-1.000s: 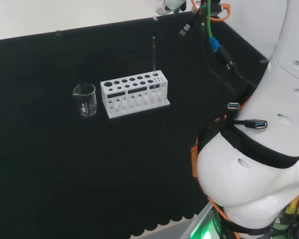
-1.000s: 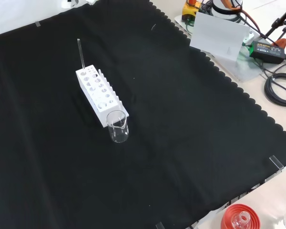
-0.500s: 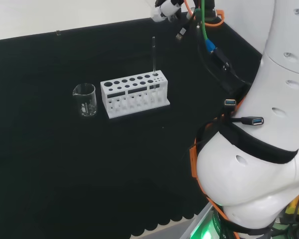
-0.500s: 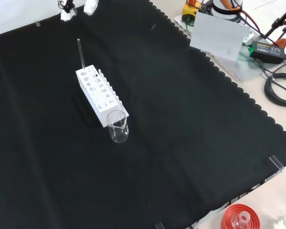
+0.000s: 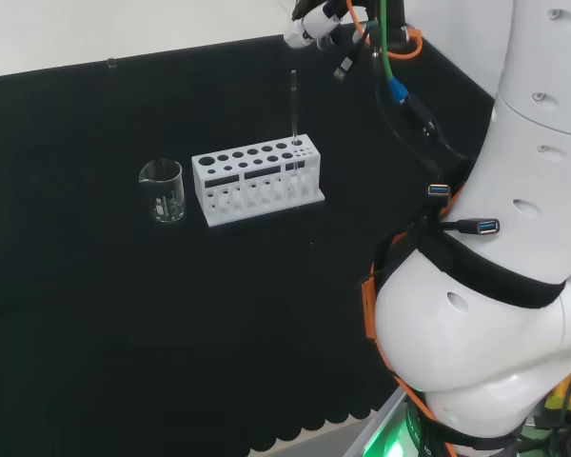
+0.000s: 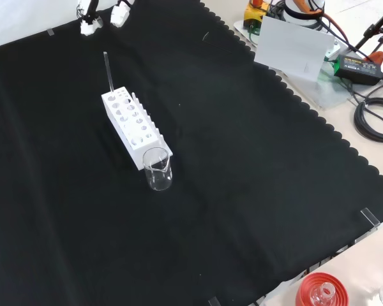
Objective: Take the glass rod from the white test tube rack.
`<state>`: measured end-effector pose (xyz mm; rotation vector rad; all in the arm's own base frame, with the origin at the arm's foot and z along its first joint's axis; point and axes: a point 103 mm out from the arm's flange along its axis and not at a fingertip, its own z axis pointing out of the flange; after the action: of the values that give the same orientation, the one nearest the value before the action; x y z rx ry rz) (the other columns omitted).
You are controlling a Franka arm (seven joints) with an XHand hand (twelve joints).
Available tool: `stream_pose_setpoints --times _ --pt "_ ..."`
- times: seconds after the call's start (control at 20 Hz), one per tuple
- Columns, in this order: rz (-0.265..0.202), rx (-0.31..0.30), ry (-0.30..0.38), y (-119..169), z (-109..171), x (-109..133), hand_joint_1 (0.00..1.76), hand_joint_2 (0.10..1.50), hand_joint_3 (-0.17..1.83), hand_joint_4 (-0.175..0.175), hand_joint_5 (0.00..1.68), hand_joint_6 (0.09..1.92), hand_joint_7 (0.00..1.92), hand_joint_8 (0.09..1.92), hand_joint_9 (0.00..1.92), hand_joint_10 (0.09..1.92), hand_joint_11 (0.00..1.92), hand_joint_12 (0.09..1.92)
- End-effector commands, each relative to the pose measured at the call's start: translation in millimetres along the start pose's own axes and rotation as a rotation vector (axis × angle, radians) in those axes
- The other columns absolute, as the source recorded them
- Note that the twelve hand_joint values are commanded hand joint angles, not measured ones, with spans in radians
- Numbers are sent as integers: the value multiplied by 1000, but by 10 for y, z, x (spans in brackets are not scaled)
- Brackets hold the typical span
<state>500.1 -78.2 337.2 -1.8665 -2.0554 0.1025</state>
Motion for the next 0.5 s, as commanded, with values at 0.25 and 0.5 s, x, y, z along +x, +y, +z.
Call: stream_pose_setpoints --times 0.25,0.5 --pt "-31 38 20 98 240 -17 561 1185 -175 -107 491 431 636 826 866 764 711 1293" --pt "-42 41 31 129 319 -19 556 1183 -175 -108 475 498 647 828 880 764 729 1289"
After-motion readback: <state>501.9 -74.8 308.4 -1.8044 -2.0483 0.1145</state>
